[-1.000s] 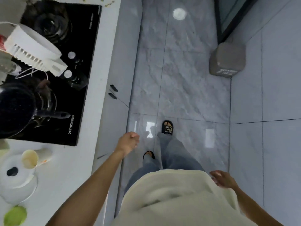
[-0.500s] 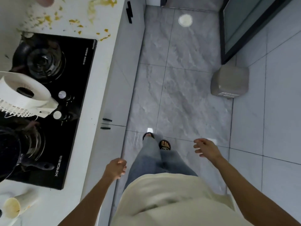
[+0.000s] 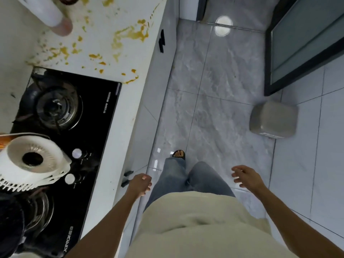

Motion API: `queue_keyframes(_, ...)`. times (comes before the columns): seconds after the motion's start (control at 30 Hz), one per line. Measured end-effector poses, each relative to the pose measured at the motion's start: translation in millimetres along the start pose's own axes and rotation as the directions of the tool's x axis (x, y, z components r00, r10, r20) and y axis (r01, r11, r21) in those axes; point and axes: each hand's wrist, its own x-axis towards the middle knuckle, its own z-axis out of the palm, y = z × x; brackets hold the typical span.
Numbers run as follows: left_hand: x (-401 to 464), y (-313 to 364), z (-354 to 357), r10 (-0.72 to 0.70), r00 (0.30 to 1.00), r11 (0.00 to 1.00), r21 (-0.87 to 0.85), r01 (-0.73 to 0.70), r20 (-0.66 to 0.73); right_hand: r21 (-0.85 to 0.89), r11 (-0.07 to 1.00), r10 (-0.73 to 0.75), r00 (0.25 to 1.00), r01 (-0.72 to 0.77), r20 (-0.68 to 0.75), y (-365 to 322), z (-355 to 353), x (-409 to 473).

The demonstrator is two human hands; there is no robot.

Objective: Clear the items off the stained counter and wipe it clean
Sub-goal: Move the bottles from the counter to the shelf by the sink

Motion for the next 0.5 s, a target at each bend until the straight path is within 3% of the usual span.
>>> queue_keyframes(0.3,15,202,7,0.292,0.957,0.954,0.075,-0.29,-0.009,0.157,0.944,0.278,0.956,-0.29,0.093,-28,-55,15)
queue_keyframes(0.4,25,247,13,0.322,0.947,0.938,0.135,-0.318,-0.009,0.159,0.932,0.313,0.945,-0.325,0.094,-56,-80,37)
queue_keyframes(0.5,37,273,15,0.292,0.955,0.951,0.118,-0.285,-0.044,0.107,0.963,0.24,0.969,-0.246,0.067,-91,-107,70)
